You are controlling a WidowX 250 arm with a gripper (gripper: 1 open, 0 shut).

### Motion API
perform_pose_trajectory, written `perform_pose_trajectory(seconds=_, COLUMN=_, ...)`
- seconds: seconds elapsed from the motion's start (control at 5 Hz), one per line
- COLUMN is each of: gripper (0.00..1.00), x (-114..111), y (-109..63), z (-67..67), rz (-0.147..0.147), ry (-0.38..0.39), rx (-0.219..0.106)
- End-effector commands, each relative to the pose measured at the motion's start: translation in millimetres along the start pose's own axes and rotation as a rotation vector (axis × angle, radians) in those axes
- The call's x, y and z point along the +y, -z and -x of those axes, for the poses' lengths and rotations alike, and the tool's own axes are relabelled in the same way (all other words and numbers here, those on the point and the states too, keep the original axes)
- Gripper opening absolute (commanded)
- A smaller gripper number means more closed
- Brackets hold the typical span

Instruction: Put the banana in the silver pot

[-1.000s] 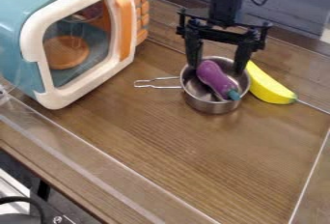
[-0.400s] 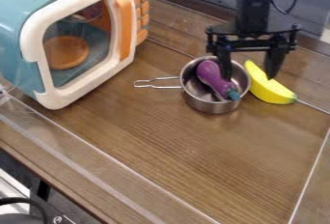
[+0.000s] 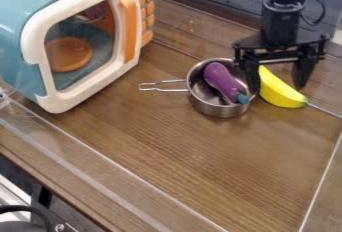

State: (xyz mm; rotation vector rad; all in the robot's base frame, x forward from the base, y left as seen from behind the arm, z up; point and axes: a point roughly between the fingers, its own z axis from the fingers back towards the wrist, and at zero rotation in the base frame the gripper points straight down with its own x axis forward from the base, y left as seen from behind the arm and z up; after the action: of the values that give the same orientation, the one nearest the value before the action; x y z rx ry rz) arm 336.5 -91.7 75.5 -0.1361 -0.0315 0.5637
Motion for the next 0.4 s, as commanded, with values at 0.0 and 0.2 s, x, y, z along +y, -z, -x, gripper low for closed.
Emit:
perform_pose_trajectory(seconds=0.0, gripper=1.0, x=-16.7, y=-9.7, z=-5.1, rz=0.059, ry=-0.011, rx=-0.055)
perform_pose_trajectory(seconds=0.2, gripper=1.0, x=-22.8, y=-3.5, z=-6.6, rz=0.078, ry=-0.04, rx=-0.067)
